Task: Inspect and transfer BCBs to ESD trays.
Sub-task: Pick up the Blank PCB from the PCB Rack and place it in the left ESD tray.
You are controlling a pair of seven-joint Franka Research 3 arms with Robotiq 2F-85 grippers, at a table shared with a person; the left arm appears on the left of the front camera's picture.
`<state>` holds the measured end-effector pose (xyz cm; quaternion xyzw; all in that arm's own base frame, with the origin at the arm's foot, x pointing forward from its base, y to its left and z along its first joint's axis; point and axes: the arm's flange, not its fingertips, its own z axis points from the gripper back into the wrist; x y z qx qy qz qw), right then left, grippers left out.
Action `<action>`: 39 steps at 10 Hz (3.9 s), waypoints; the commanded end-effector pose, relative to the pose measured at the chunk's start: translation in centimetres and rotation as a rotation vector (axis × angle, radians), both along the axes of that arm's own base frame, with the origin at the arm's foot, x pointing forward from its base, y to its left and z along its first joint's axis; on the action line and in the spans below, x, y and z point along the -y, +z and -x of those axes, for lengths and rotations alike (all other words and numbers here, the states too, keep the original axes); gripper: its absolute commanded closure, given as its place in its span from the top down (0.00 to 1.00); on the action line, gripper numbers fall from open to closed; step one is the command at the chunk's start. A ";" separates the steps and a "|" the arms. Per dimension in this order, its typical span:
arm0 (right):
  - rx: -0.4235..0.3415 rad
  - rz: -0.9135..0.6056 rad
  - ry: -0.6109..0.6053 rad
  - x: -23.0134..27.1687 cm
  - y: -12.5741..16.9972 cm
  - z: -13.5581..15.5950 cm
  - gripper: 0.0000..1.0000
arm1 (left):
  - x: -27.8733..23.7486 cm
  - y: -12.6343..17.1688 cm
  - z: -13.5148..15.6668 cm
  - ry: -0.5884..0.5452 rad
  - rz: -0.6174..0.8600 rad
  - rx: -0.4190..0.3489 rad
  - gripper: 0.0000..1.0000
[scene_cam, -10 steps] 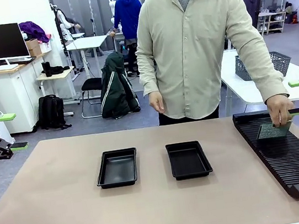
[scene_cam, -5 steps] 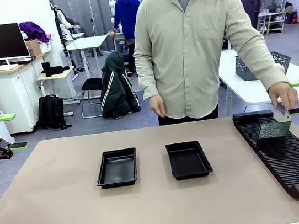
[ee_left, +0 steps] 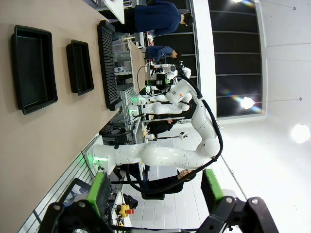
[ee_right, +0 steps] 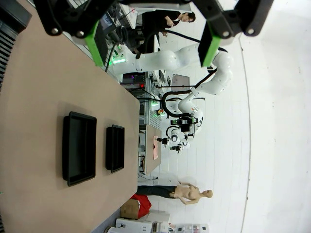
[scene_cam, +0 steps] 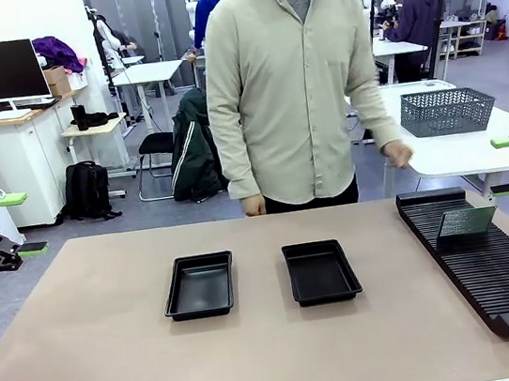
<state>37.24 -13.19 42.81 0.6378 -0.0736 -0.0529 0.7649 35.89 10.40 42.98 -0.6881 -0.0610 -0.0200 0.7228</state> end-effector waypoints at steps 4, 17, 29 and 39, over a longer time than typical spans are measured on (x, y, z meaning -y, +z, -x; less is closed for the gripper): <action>0.088 0.185 0.034 1.3 4.6 -1.4 1.00 | 0.0 0.0 0.0 0.004 -0.001 0.002 1.00; 0.868 1.006 0.977 -1.8 16.9 -5.6 1.00 | 0.0 0.0 0.0 0.004 -0.001 0.002 1.00; 1.184 1.226 1.260 -3.0 18.4 -4.9 1.00 | 0.0 0.0 0.0 0.004 -0.001 0.002 1.00; 1.211 1.281 1.235 -3.6 13.8 -7.6 1.00 | 0.0 0.0 0.0 0.004 -0.001 0.002 1.00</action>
